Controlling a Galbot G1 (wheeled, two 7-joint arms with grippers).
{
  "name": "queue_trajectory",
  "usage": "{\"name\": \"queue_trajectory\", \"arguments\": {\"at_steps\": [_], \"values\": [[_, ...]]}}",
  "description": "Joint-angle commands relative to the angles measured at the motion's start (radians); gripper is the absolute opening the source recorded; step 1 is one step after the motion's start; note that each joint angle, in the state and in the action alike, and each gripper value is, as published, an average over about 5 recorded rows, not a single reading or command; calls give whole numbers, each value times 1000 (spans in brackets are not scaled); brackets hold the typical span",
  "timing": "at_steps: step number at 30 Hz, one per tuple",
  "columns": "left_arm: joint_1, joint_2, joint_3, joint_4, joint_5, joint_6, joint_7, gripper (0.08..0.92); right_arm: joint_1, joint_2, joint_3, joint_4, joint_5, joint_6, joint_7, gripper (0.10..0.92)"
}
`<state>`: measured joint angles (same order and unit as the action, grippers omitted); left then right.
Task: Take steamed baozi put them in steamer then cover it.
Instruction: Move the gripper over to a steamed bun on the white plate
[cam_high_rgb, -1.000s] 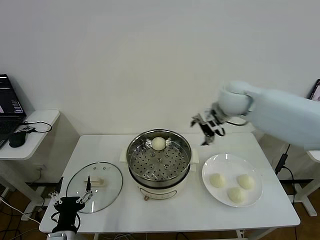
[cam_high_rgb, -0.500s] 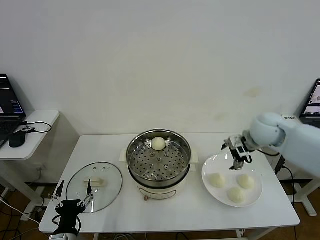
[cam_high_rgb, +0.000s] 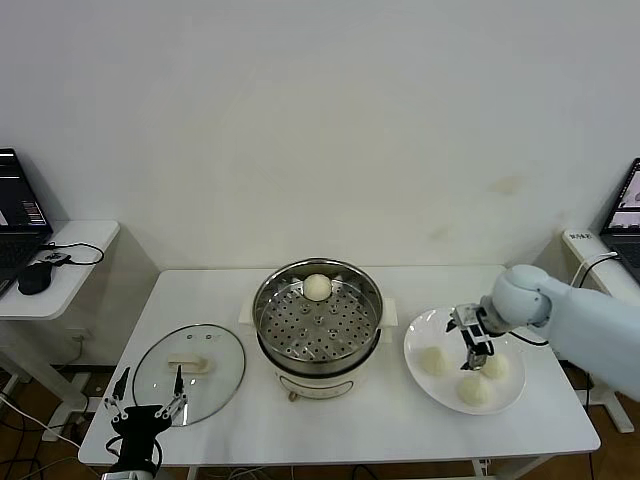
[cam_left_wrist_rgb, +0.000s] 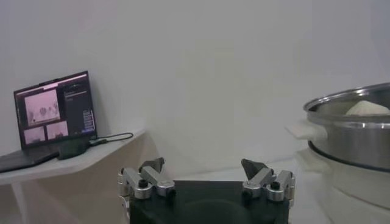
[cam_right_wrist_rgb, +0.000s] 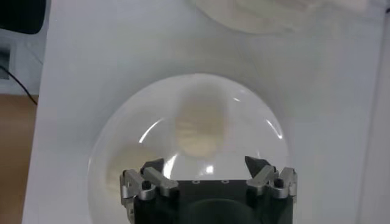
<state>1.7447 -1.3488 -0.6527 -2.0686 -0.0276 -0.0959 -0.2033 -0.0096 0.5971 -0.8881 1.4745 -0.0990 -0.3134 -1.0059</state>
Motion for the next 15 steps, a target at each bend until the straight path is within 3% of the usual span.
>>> {"name": "queue_trajectory", "arguments": {"at_steps": [1, 15], "values": [[0, 1, -1, 2, 0, 1, 0, 823, -99, 74, 66, -81, -37, 11, 13, 823], [-8, -1, -8, 15, 4, -2, -2, 823, -128, 131, 98, -137, -75, 10, 27, 786]]}}
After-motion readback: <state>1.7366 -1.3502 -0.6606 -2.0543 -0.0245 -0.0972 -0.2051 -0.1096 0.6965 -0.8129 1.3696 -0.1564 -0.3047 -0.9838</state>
